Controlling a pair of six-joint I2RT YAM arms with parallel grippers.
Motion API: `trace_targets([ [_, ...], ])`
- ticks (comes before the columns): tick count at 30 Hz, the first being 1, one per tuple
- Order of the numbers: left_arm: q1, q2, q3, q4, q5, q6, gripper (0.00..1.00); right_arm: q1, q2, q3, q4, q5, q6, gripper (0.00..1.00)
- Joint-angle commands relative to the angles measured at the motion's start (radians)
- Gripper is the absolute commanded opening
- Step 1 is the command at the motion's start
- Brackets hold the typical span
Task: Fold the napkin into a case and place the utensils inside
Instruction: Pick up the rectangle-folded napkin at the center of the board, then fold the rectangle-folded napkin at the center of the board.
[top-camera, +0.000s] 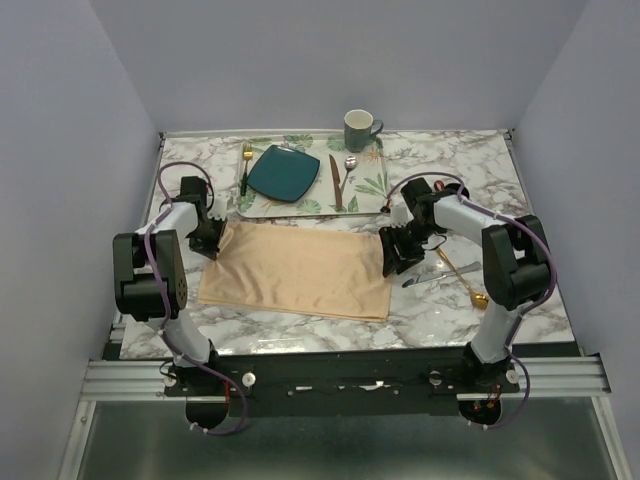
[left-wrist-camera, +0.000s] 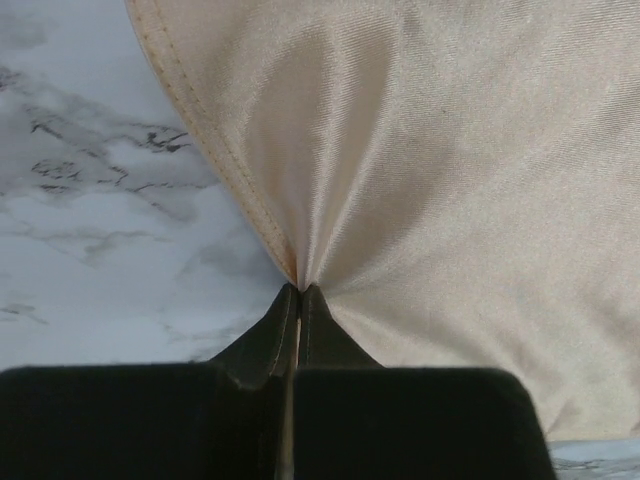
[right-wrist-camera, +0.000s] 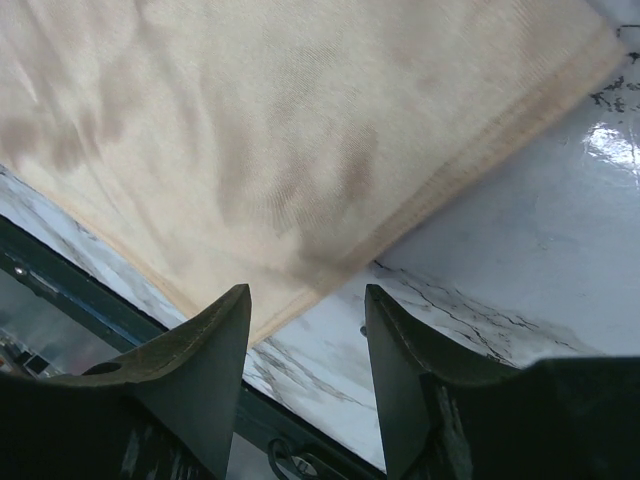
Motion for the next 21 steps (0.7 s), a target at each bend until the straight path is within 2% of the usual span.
trace_targets([
  [1, 0.046, -0.039, 0.018, -0.076, -0.037, 0.109, 0.00, -0.008, -0.023, -0.022, -0.016, -0.023, 0.002, 0.57],
  [4, 0.045, -0.089, 0.072, -0.148, 0.036, 0.120, 0.00, -0.008, -0.023, -0.025, -0.014, -0.014, 0.005, 0.57],
  [9, -0.024, -0.123, 0.126, -0.237, 0.176, 0.108, 0.00, -0.008, 0.006, -0.018, -0.008, -0.037, 0.010, 0.60],
  [15, -0.144, -0.142, 0.138, -0.259, 0.291, 0.030, 0.00, -0.008, 0.057, 0.002, -0.010, -0.038, 0.013, 0.67],
  [21, -0.294, -0.117, 0.127, -0.199, 0.375, -0.108, 0.00, -0.008, 0.098, 0.002, -0.011, -0.054, 0.017, 0.67],
])
